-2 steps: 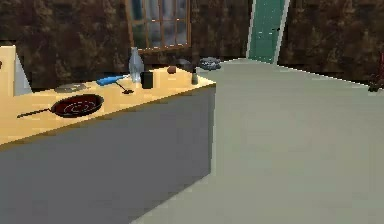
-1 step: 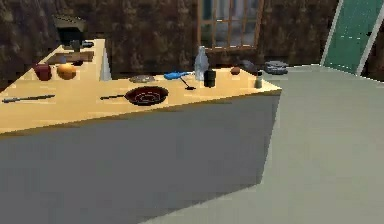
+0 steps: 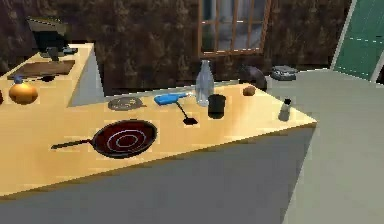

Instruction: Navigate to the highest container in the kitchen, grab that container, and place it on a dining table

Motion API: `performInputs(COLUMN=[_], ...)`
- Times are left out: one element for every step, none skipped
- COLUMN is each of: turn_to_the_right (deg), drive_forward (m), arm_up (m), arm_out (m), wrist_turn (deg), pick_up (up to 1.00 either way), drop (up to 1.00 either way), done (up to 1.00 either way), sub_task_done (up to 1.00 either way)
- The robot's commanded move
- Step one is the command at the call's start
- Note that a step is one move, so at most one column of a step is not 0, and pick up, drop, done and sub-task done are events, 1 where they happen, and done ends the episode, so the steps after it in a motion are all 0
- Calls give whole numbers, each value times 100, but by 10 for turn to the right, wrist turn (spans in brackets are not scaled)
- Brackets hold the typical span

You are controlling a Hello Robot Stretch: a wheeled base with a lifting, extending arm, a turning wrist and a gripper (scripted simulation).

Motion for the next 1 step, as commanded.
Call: performInputs(turn_to_the_right=[450], drive_forward=[0], arm_up=[0], arm_out=[0], wrist_turn=[0], pick_up=[0], drop=[0], done=[0], sub_task_done=[0])
